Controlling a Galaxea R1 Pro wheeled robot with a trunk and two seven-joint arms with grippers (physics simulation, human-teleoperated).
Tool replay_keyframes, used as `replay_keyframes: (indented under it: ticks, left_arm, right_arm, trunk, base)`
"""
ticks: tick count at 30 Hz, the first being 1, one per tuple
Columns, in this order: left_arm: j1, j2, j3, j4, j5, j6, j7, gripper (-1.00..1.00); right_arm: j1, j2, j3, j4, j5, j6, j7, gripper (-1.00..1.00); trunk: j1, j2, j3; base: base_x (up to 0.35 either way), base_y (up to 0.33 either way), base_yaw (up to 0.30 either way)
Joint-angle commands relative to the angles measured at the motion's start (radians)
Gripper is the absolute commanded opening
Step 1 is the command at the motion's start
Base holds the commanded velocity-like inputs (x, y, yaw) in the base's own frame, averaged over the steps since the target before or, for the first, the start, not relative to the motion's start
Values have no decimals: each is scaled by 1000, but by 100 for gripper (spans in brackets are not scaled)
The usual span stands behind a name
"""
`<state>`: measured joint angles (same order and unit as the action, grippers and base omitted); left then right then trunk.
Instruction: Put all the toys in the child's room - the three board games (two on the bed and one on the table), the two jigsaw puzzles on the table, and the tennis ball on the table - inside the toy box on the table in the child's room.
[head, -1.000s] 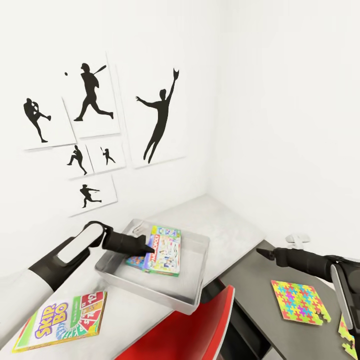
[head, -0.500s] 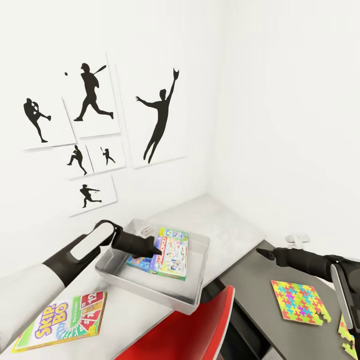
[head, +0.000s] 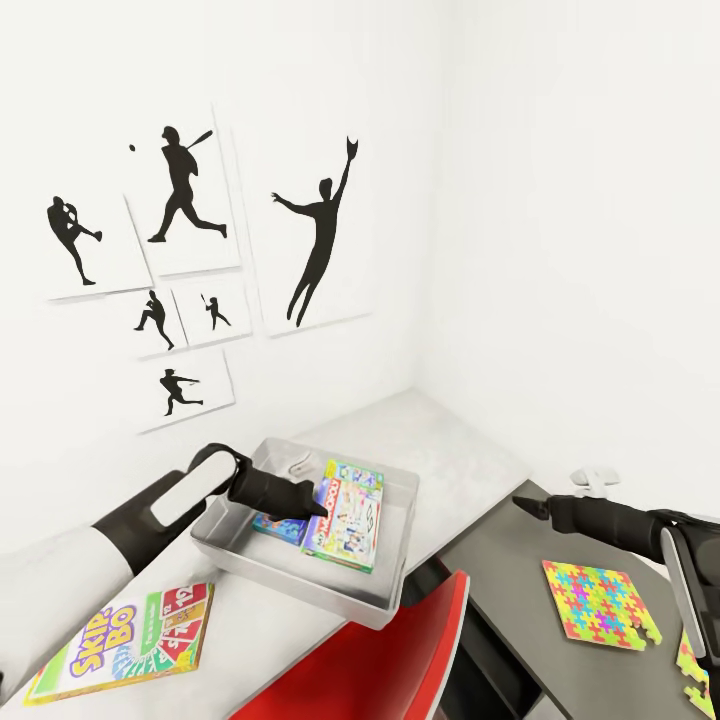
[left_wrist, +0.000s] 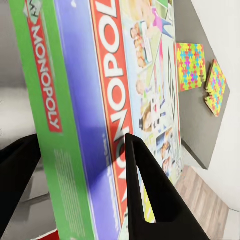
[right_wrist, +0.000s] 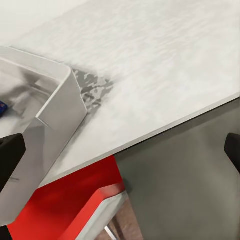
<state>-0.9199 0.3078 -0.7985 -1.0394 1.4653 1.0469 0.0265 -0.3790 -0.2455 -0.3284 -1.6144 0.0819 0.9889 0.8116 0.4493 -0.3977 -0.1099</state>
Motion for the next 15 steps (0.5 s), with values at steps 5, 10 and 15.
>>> replay_keyframes:
  ticks: [5,10,15]
  left_arm:
    - [-18,-6,-6,30,-61,0,-70,-100]
    - [-39,-21,-8,74,-129,0,-150,-100]
    - [-48,-33,-7,107,-197,0,-215,-100]
  right_arm:
    - [-1,0,-1,-1,9,4,9,100]
    - [-1,0,-1,-1,9,4,9,100]
    - [-1,0,-1,-1,9,4,9,100]
  trunk:
    - [1,-2,-2]
    - [1,-2,-2]
    - [1,-2,-2]
  base:
    - [0,0,0]
    - [0,0,0]
    - [0,0,0]
